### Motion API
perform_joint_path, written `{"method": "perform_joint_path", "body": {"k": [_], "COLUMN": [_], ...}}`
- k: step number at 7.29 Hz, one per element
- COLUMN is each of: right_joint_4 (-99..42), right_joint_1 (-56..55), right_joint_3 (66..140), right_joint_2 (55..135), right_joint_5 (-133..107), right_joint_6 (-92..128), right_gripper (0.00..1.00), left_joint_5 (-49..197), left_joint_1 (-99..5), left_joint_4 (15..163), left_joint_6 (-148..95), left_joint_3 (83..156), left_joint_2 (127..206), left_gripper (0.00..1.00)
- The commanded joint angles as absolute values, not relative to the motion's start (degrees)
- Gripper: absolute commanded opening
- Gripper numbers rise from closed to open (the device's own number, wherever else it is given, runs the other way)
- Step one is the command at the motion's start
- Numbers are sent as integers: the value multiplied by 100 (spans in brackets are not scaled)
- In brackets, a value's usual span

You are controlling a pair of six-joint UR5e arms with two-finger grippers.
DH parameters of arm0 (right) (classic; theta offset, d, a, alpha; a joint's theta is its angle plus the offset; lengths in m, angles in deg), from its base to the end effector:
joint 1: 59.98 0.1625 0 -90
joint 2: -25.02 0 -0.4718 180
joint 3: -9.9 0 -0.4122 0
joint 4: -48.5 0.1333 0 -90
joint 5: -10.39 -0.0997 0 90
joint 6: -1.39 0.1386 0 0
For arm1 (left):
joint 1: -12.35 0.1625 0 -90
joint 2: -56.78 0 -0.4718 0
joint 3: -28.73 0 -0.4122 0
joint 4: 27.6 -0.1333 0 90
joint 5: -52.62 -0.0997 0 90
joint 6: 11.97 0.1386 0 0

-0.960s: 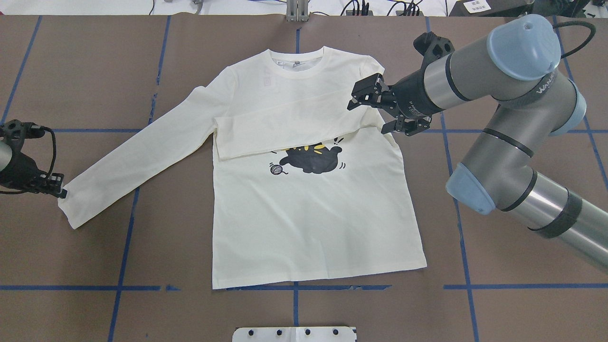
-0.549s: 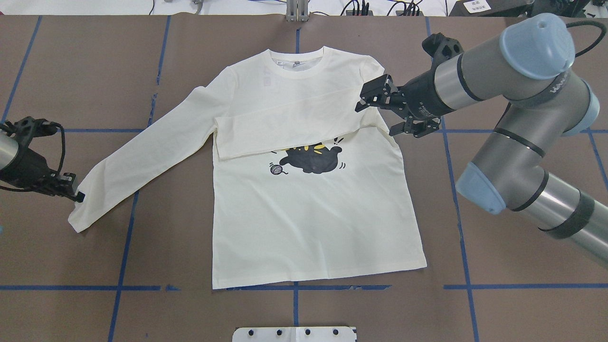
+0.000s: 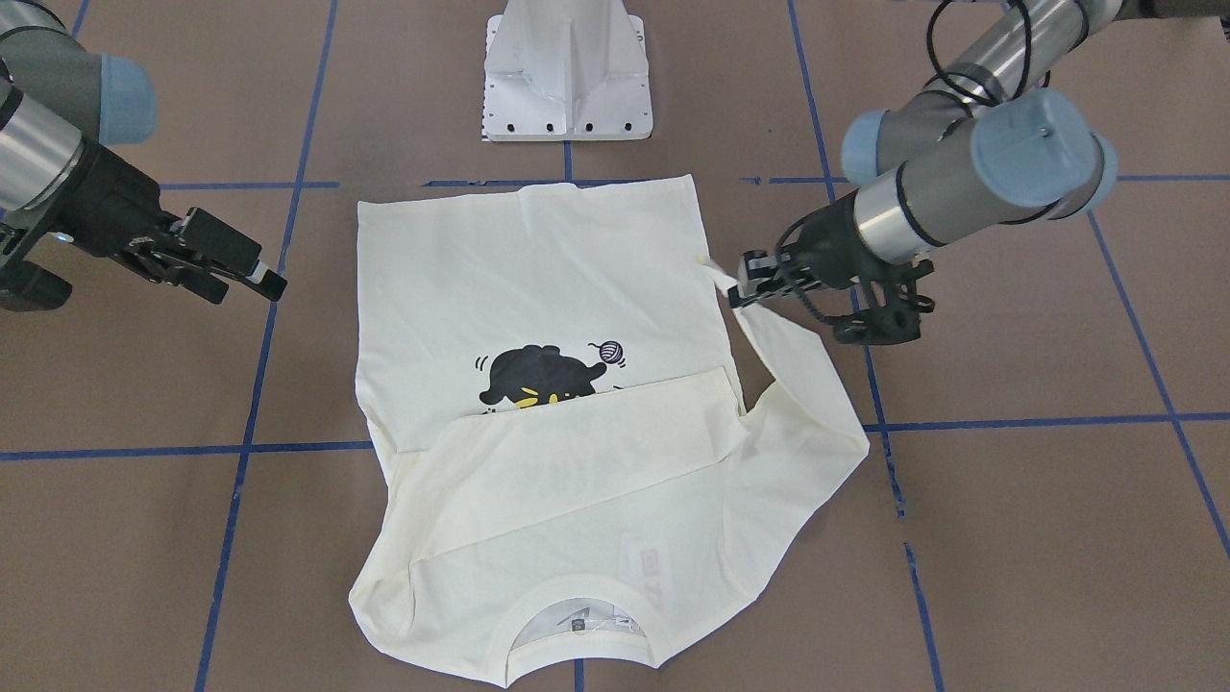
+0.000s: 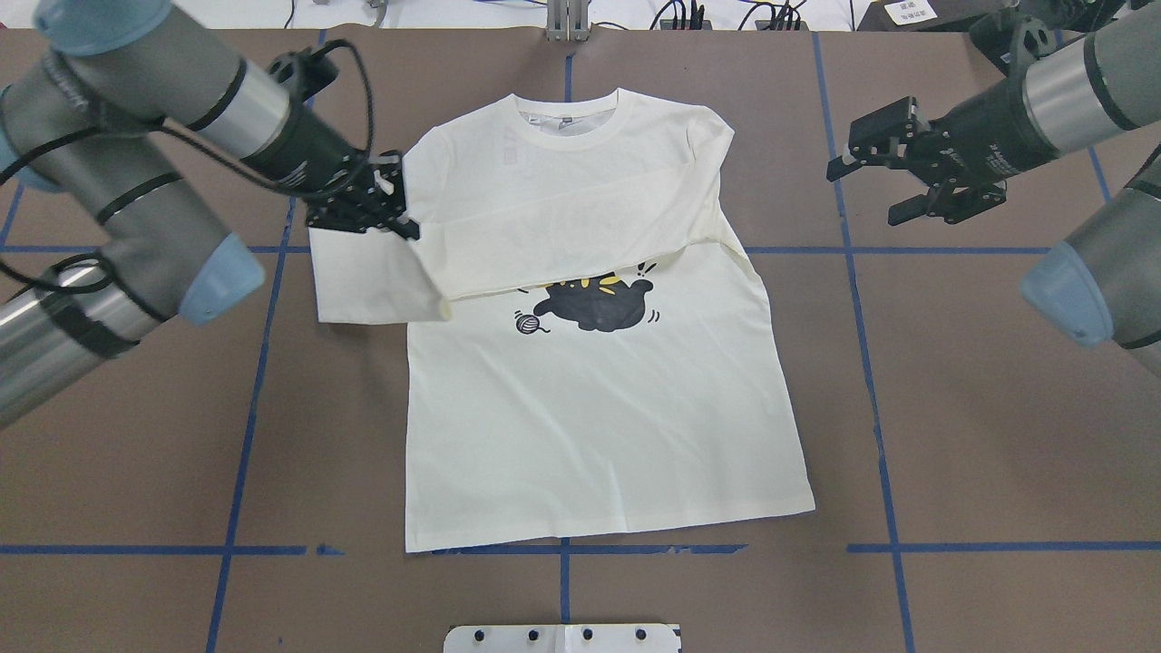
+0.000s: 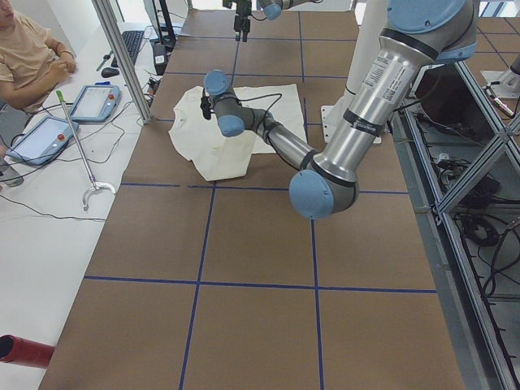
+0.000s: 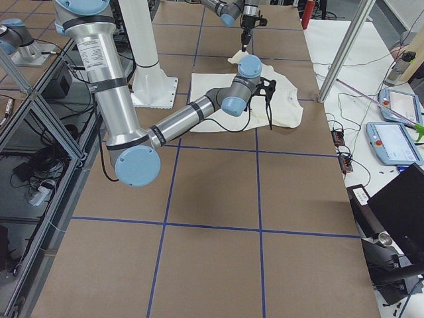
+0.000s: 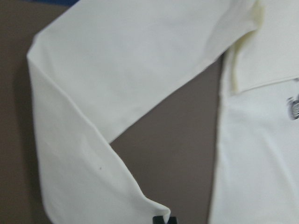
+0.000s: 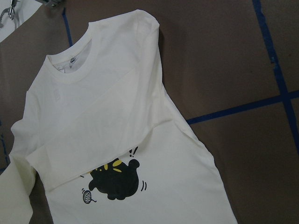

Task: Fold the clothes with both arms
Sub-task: 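Fold the sleeve over with the left gripper while the right reaches the hem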

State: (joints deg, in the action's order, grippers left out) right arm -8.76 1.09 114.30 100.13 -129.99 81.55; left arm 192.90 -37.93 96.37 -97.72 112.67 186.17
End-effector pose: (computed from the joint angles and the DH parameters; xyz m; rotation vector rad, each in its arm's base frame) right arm -0.2697 -0.5428 0.3702 -0.0573 -1.2713 0.2956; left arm 0.4677 -0.6047 0.2428 -0.1823 1.3109 -0.1681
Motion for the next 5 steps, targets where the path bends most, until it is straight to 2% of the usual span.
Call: {"method": "perform_joint_path", "body": {"k": [1, 3, 4, 5], "right_joint_4": [-854, -871, -872, -863], "right_joint_1": [294, 513, 575, 567], "right_joint_3": [11449, 11458, 11475, 11484], "right_joint_2": [10314, 10376, 10455, 10482], "right_joint_5": [-13147, -13173, -13173, -13173], "right_joint_6": [7717, 7697, 7697, 7697], "right_gripper": [100, 100, 100, 100], "left_joint_5": [17777, 16694, 16070, 15977], "left_joint_1": [-3189, -2381, -2160, -2088], "left_joint_4": [9807, 10464, 10763, 10932], "left_joint_6": [-10232, -10241, -10241, -10302], "left_joint_3": [9106, 8701, 8221, 7764], "left_joint_2": [20838, 21102, 21424, 21715], "left_gripper": [0, 0, 0, 27]}}
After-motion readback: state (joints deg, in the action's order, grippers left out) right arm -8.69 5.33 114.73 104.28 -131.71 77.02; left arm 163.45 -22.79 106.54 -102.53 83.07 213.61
